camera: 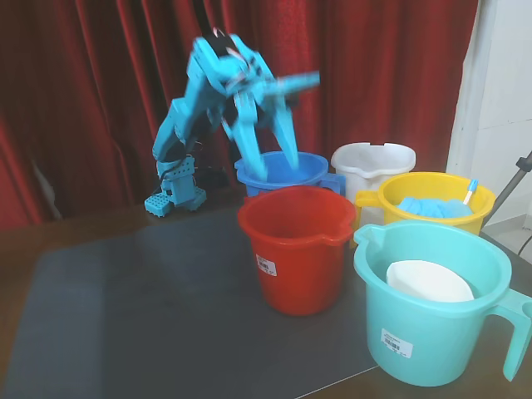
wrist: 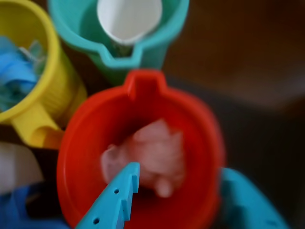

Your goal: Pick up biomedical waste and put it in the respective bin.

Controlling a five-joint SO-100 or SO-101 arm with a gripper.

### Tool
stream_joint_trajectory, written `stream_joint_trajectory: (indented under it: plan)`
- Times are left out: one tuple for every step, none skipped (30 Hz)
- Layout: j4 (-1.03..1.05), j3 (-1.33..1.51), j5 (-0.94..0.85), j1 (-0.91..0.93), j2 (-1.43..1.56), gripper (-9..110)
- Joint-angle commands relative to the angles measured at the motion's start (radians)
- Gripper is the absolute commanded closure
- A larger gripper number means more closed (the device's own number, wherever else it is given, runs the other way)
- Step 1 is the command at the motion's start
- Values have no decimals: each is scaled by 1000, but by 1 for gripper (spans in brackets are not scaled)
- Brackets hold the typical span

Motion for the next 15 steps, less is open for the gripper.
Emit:
stream_joint_trajectory:
  plan:
    - [345,32,-169,67,304,102]
    - [345,114,-215,104,405,102]
    - [345,250,-256,130,554,102]
    - [344,342,-275,137,650,102]
    - [344,456,-301,146,764,102]
    - [344,555,-330,158,850,102]
    - [342,676,-368,184,948,102]
    - [341,778,-403,212,1035,102]
    - [325,884,-451,239,1121,102]
    - [282,1031,-525,273,1241,102]
    - [244,1186,-614,308,1374,102]
    - [225,1269,-663,328,1448,102]
    - [195,1358,-715,348,1529,102]
    - [156,1453,-765,367,1608,102]
    - [104,1562,-825,388,1695,102]
